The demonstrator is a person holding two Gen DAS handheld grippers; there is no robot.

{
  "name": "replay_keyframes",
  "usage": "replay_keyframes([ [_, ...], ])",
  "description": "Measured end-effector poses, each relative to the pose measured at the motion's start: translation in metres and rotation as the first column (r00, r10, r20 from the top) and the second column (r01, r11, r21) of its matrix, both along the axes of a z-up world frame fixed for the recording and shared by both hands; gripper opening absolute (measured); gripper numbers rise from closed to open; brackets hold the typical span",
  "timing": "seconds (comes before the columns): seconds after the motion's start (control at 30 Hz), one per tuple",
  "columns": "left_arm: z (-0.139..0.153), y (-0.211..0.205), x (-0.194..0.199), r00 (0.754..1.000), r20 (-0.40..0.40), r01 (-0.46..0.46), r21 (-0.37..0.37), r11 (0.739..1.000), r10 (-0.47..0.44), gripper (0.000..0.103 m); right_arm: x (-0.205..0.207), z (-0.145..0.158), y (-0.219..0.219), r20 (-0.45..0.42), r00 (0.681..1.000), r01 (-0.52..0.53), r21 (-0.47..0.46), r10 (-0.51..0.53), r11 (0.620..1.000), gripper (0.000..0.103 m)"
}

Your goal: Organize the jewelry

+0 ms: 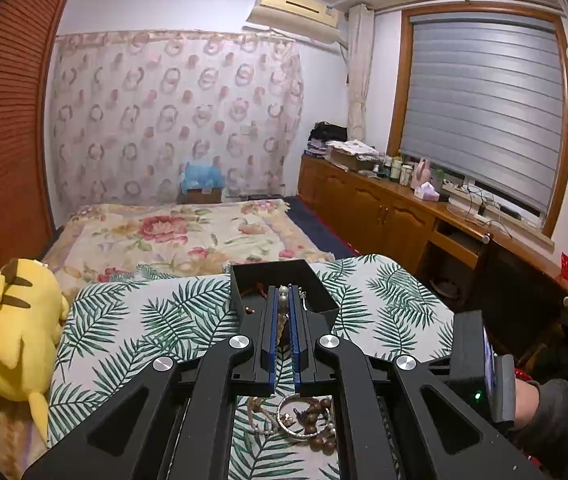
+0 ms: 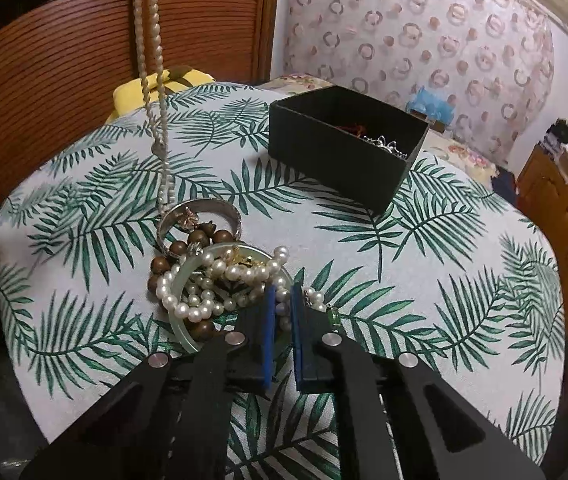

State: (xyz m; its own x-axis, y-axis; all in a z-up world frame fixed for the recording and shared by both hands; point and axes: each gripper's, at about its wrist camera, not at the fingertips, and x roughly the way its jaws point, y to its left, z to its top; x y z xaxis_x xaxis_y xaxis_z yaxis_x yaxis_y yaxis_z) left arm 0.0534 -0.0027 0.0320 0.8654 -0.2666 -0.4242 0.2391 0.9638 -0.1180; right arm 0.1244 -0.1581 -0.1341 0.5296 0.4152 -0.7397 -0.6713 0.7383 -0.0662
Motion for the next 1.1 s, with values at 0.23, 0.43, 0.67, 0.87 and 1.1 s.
replay_keyframes([
  [0.23,-0.001,-0.001,0.002,1.0,-0.004,0.0,0.002,1.0,0.0,0.004,0.0,0.015,-0.006,0.029,1.0,0.005,0.046,-0.006,0.999,0.008],
  [0.43,-0.002,0.0,0.005,1.0,0.001,-0.006,0.005,1.0,0.006,0.004,0.003,0.049,-0.014,0.094,0.995,0.009,0.082,-0.016,0.997,0.008],
  [0.67,-0.001,0.003,0.006,1.0,0.01,-0.005,0.01,1.0,0.005,0.004,0.008,0.086,-0.018,0.171,0.985,0.009,0.11,-0.028,0.994,0.008],
  [0.87,0.012,0.002,0.009,0.999,0.032,-0.003,0.018,1.0,0.003,0.004,0.015,0.113,-0.022,0.216,0.975,0.021,0.139,-0.051,0.99,0.008],
  [1.1,0.023,-0.002,0.012,0.999,0.054,0.004,0.028,1.0,-0.005,0.004,0.019,0.144,-0.026,0.264,0.963,0.016,0.177,-0.064,0.984,0.008],
])
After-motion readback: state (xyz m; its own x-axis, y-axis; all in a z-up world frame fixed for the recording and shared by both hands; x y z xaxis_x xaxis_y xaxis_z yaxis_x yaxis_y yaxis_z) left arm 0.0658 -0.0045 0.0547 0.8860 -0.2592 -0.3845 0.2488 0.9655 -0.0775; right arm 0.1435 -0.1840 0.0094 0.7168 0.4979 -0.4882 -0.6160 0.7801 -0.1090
